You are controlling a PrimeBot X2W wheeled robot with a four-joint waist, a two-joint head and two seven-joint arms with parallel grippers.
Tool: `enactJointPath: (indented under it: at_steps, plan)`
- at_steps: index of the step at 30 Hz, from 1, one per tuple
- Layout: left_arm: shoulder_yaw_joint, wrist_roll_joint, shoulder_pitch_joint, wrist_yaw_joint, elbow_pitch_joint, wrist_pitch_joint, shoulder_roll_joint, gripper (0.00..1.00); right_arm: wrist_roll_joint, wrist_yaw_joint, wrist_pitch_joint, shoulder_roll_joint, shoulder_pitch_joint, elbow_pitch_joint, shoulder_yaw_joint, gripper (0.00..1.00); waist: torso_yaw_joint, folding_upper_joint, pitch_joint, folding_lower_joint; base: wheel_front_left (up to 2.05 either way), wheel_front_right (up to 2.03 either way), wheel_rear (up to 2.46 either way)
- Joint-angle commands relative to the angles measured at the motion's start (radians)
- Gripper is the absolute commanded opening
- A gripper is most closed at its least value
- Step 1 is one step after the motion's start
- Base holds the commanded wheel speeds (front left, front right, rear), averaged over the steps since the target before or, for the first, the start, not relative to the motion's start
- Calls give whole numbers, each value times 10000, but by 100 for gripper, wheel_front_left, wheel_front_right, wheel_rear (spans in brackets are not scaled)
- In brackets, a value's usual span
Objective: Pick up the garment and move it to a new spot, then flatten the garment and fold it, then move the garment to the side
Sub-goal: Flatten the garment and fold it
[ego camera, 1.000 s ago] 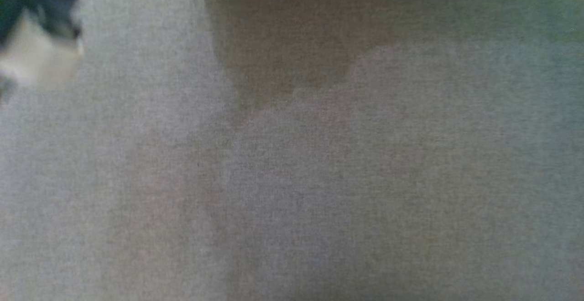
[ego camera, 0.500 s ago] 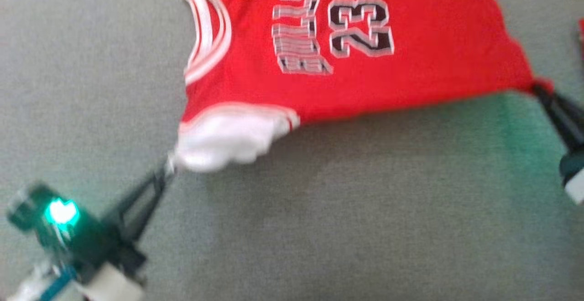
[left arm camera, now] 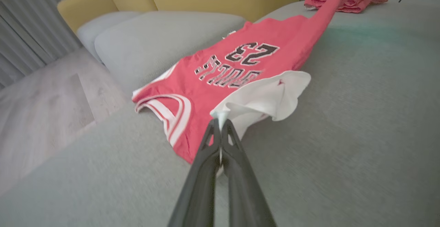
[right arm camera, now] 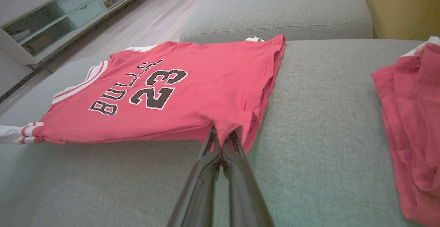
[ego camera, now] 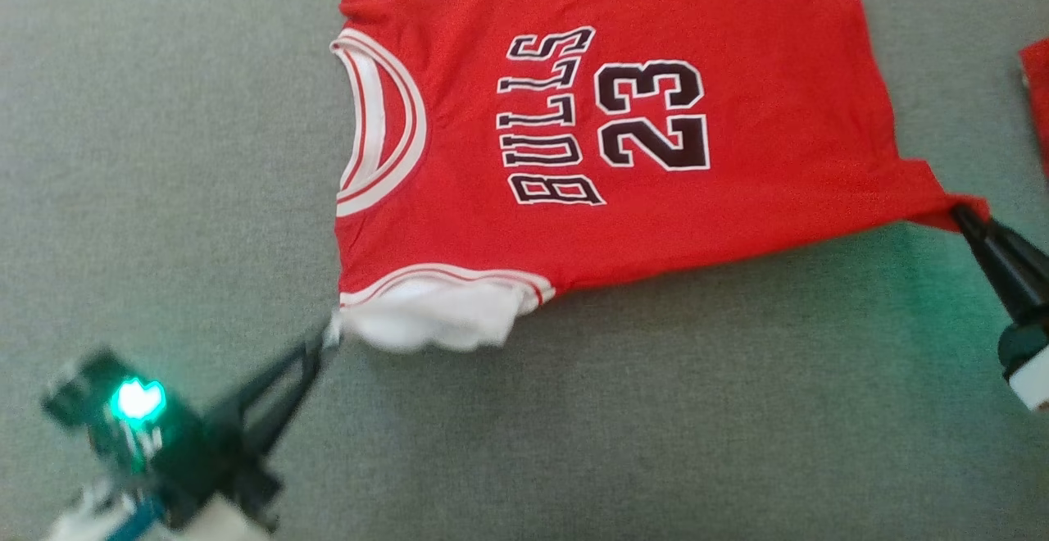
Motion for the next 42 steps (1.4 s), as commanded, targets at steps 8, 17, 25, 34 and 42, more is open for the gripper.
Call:
enactJointPath:
  at_steps: [8, 17, 25, 34, 42]
  plan:
    - [1230, 1141, -3192, -824, 900, 85, -389, 0, -188, -15, -131, -86, -678, 192, -662, 0, 268, -1, 918, 0, 0, 0, 0]
    - [1564, 1747, -5737, -1983, 2791, 218, -1247, 0, -384, -15, 386, 353, -2431, 687, -400, 0, 156, -1, 1795, 0, 0, 0, 0]
    - [1398, 2142, -6855, -2547, 4384, 69, -2106, 0, -490, -15, 700, 617, -3633, 1360, 200, 0, 163, -1, 2307, 0, 0, 0, 0]
    - [1495, 1592, -6757, -2522, 6411, -162, -3205, 100, -389, -15, 729, 1093, -4283, 2255, 1206, 100, 137, -1, 2260, 0, 0, 0, 0]
    - [2553, -306, -4011, -1276, 5868, -305, -4035, 100, -425, -15, 80, 779, -3802, 2703, 1613, 100, 83, -1, 1335, 0, 0, 0, 0]
